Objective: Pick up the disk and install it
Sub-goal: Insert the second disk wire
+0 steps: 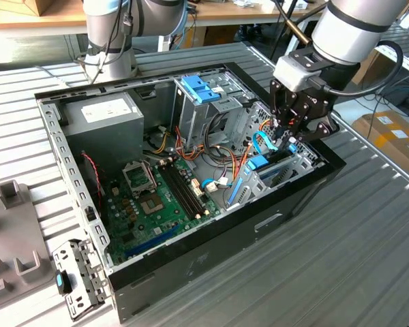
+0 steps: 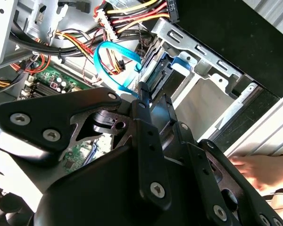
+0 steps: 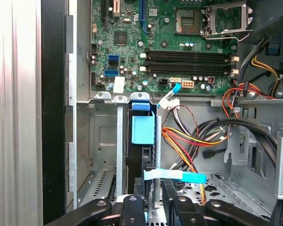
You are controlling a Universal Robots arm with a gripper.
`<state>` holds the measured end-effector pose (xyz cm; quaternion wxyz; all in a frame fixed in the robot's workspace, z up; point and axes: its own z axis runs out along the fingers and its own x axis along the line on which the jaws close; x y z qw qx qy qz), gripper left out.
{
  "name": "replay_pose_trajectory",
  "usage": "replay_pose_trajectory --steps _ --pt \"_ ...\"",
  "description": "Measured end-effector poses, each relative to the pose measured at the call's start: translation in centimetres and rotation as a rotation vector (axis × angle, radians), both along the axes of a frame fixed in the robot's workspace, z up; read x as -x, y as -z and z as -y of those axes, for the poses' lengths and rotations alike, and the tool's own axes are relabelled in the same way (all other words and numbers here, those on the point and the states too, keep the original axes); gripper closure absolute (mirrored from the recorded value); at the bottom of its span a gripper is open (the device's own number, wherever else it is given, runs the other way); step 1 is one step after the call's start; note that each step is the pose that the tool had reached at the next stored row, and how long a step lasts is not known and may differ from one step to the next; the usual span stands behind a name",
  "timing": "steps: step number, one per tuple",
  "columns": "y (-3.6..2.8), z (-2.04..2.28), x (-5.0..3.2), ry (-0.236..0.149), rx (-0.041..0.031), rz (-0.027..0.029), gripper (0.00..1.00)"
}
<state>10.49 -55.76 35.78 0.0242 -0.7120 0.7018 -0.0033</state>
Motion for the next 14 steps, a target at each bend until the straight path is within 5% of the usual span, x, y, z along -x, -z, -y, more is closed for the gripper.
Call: replay_pose_trajectory --steps 14 --pt "-1.41 -0.06 -0.01 0.000 0.0003 0.0000 0.70"
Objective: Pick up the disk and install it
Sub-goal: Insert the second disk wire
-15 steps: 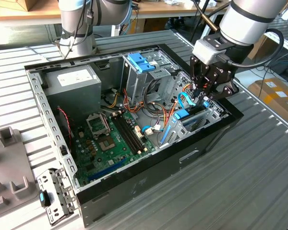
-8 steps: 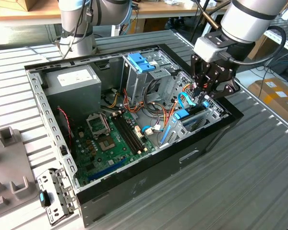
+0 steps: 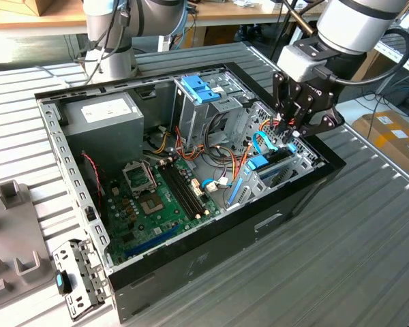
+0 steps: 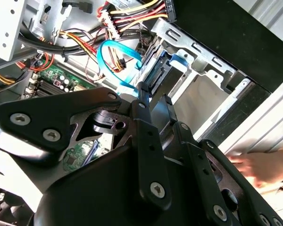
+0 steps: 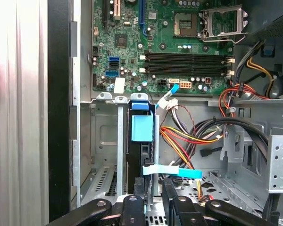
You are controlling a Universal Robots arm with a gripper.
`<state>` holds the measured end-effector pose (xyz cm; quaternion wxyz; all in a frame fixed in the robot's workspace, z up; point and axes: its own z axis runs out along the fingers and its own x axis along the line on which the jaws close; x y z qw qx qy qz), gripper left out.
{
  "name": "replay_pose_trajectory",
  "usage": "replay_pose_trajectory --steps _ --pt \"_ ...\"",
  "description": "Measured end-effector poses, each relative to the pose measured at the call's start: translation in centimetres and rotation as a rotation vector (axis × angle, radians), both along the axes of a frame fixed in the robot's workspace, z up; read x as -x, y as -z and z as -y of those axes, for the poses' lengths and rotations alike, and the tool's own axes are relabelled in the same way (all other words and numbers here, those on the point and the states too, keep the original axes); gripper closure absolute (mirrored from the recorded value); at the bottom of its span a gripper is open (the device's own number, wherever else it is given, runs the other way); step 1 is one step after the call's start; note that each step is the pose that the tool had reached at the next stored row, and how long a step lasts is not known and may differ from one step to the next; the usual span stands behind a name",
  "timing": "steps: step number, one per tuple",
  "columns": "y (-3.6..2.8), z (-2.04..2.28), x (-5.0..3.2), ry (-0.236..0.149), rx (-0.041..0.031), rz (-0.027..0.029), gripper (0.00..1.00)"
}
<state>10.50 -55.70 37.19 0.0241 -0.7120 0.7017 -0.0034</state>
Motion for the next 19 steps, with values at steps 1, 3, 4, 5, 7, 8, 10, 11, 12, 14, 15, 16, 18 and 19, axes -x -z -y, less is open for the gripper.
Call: replay_pose_trajectory --steps 1,3,4,5,7,8,10,11,12,14,15,16,18,19 --pt "-0.38 -0.03 0.00 0.000 0.0000 0.0000 0.70" --pt "-0.63 -0.03 0.00 0.000 -0.0001 0.0000 0.70" --pt "-0.63 -0.03 0.00 0.000 -0.0004 0.0000 0.70" --pt "-0.64 -0.04 0.00 0.000 -0.0003 0.0000 0.70" --pt "-0.67 -0.05 -0.13 -0.002 0.0002 0.0000 0.70" --pt "-0.66 -0.05 -0.20 -0.003 0.0001 0.0000 0.70" --pt "-0.66 -0.06 -0.38 -0.007 0.0000 0.0000 0.70" --pt "-0.66 -0.07 -0.49 -0.009 0.0000 0.0000 0.70" --pt "-0.66 -0.08 -0.61 -0.012 0.0000 0.0000 0.70" --pt "-0.65 -0.12 -1.00 -0.019 -0.0001 0.0000 0.70" --pt "-0.65 -0.14 -1.16 -0.022 0.0000 0.0000 0.70" --pt "-0.65 -0.16 -1.32 -0.025 0.0000 0.0000 0.70" --pt "-0.65 -0.22 -1.75 -0.033 -0.0001 0.0000 0.70" --pt "-0.65 -0.25 -2.02 -0.038 -0.0001 0.0000 0.70"
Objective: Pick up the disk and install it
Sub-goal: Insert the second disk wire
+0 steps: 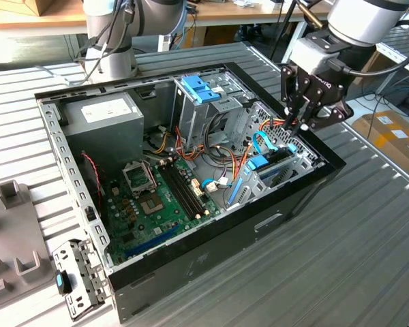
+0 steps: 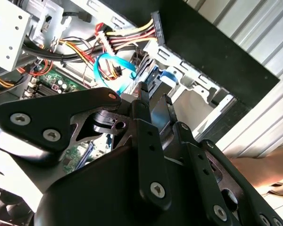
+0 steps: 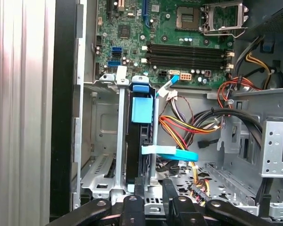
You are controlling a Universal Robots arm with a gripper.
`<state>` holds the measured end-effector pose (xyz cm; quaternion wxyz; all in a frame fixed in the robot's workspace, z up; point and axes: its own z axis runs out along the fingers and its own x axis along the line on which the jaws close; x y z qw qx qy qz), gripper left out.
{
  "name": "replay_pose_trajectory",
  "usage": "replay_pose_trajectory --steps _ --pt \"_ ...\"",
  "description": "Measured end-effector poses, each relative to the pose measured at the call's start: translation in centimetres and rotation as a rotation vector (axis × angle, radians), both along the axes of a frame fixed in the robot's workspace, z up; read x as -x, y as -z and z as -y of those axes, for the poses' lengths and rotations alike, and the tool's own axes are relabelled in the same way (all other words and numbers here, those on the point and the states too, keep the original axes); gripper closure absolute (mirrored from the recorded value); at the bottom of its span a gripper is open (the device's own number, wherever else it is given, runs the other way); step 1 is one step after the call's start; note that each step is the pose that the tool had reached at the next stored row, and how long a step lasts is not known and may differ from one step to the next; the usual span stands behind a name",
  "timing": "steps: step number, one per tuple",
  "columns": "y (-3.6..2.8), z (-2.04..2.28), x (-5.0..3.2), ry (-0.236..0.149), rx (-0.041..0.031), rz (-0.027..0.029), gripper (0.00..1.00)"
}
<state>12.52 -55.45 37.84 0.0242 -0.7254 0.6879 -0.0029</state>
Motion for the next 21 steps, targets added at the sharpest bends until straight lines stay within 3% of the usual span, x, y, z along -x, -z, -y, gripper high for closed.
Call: replay_pose_trajectory --steps 6,17,21 --pt "0.00 -0.07 -1.02 -0.021 0.0000 0.0000 0.70" --pt "0.06 -0.17 -2.31 -0.122 -0.0001 0.0000 0.70" --pt "0.18 -0.18 -2.53 -0.192 0.0001 0.0000 0.70"
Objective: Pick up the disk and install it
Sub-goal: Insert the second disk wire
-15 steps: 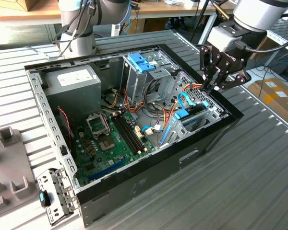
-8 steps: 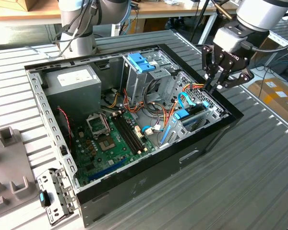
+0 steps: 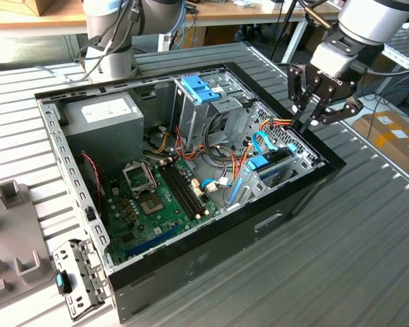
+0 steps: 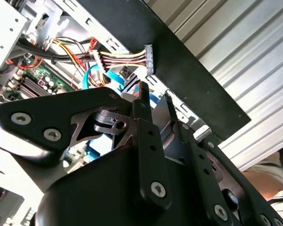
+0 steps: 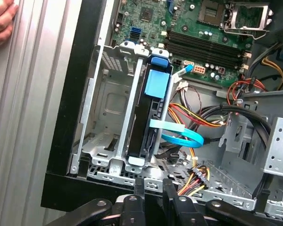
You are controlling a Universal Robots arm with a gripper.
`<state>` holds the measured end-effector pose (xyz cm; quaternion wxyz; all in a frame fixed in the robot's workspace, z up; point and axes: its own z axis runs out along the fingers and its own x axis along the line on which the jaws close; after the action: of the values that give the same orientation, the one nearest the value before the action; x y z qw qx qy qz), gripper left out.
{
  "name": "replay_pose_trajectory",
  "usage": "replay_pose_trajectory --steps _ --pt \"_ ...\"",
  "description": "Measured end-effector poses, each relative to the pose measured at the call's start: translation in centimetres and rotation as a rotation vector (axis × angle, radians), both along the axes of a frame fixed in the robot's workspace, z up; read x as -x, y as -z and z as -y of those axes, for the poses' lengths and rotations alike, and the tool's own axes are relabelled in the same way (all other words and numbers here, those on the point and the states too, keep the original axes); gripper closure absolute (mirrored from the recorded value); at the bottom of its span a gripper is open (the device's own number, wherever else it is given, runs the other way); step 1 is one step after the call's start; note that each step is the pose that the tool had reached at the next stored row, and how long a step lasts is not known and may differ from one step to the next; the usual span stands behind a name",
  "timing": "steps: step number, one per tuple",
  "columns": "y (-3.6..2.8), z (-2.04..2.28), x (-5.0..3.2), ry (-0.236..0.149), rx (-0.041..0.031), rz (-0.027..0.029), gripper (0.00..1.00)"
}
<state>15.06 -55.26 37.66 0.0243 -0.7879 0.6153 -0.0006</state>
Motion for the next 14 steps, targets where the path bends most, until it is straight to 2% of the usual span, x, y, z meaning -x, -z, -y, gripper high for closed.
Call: replay_pose_trajectory --steps 14 --pt "0.33 -0.01 -0.47 -0.228 -0.0001 0.0000 0.70"
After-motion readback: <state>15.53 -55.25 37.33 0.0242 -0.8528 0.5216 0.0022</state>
